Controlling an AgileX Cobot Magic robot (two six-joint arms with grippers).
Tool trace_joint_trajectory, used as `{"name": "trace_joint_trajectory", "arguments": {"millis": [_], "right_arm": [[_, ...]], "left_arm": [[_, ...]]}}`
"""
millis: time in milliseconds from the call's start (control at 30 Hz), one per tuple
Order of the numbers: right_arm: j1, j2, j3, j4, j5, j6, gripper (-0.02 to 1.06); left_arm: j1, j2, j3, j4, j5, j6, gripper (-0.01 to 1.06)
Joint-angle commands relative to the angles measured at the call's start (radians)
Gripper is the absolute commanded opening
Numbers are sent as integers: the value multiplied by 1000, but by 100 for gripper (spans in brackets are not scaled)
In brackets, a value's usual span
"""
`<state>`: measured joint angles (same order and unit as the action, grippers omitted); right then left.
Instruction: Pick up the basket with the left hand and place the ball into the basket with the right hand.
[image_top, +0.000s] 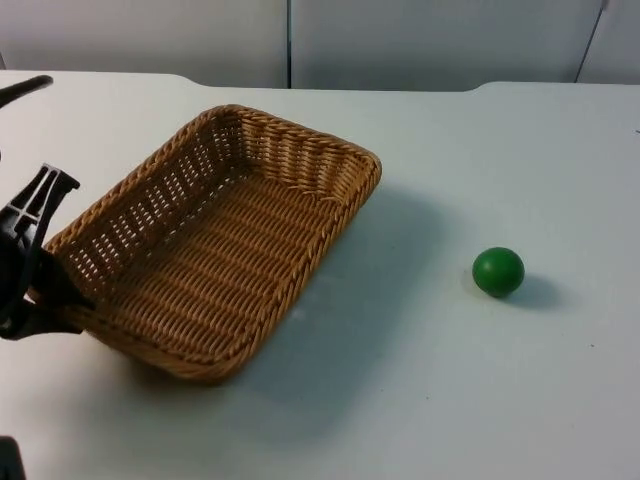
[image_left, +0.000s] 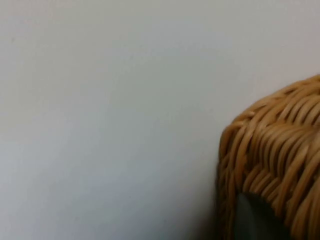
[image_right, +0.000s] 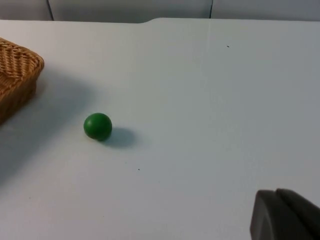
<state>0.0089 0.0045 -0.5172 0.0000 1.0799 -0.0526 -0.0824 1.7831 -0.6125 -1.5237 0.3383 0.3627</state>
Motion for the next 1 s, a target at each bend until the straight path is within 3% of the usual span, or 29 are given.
{"name": "trace_joint_trajectory", "arguments": {"millis": [0, 200, 600, 700, 833, 867, 967], "right_arm": [[3, -4, 7, 0, -4, 0, 0], [3, -4, 7, 0, -4, 0, 0], [3, -4, 7, 0, -4, 0, 0], [3, -4, 7, 0, -4, 0, 0], [3, -4, 7, 0, -4, 0, 0], [3, -4, 7, 0, -4, 0, 0], [3, -4, 7, 0, -4, 0, 0]], "left_arm": [[-3, 2, -29, -22, 28, 31, 0], [-3, 2, -64, -14, 107, 31, 0], [-3, -158, -61, 48, 52, 3, 0], [-3, -198, -61, 159, 52, -96, 0], [-3, -240, -61, 553, 79, -363, 0], [-3, -240, -61, 553, 79, -363, 0], [-3, -254, -61, 753, 117, -474, 0]]}}
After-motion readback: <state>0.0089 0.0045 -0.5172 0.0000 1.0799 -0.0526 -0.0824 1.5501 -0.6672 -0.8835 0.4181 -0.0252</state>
